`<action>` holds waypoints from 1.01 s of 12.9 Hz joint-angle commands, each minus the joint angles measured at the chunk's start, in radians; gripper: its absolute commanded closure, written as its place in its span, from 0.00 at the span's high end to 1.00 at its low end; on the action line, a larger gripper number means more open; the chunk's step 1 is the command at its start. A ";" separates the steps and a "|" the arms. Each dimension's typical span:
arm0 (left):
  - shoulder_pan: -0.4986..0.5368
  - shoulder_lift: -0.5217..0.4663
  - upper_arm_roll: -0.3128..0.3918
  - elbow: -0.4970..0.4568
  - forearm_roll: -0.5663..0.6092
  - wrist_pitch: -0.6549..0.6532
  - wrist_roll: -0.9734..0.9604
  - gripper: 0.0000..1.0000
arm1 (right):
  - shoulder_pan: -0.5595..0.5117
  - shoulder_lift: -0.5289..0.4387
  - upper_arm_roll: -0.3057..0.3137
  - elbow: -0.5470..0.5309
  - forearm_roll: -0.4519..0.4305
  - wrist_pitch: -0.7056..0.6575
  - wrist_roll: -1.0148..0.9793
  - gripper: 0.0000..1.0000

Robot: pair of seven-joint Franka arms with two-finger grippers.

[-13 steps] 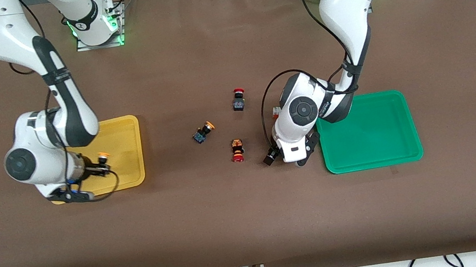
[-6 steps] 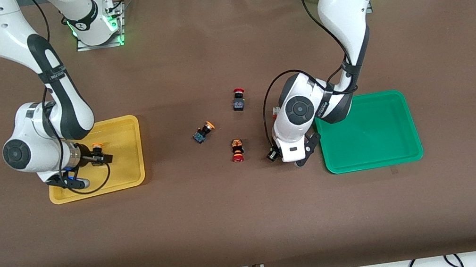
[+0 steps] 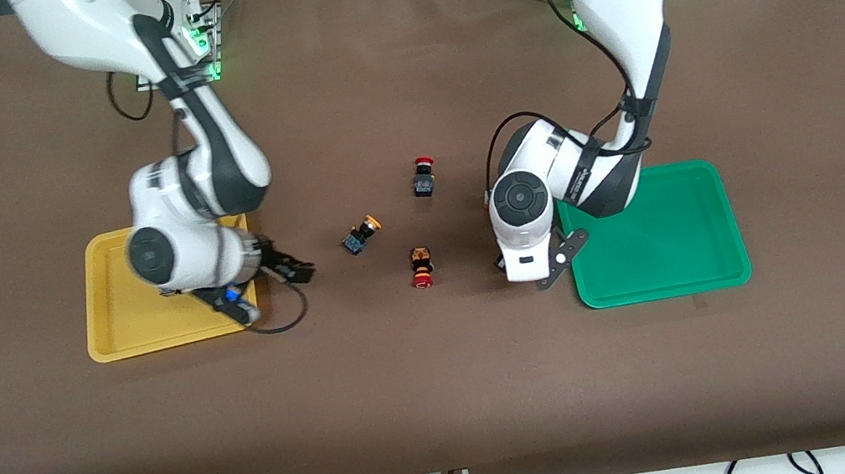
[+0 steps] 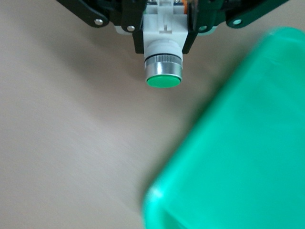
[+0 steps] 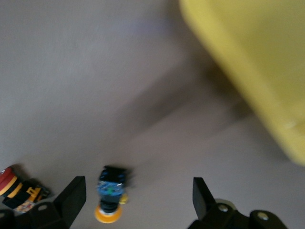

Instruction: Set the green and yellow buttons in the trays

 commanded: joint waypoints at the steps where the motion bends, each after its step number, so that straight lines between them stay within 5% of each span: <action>1: 0.098 -0.035 -0.002 -0.025 0.081 -0.121 0.214 0.00 | 0.045 0.057 -0.011 0.029 0.066 0.061 0.103 0.99; 4: 0.224 -0.028 -0.013 -0.062 0.082 -0.063 0.455 0.00 | 0.109 0.089 -0.002 0.025 0.172 0.124 0.128 0.99; 5: 0.235 -0.028 -0.015 -0.077 0.073 -0.045 0.475 0.30 | 0.129 0.097 -0.002 0.018 0.182 0.136 0.142 0.99; 6: 0.239 -0.031 -0.015 -0.077 0.071 -0.044 0.478 0.99 | 0.153 0.111 -0.002 0.012 0.185 0.155 0.151 0.97; 9: 0.236 -0.090 -0.037 -0.071 -0.031 -0.092 0.442 1.00 | 0.195 0.118 -0.002 -0.035 0.183 0.227 0.145 0.75; 12: 0.207 -0.158 -0.060 -0.079 -0.209 -0.135 0.217 1.00 | 0.193 0.102 -0.016 -0.041 0.166 0.203 0.099 0.05; 13: 0.172 -0.153 -0.073 -0.077 -0.208 -0.126 0.048 1.00 | 0.192 0.092 -0.043 -0.029 0.156 0.146 0.091 0.00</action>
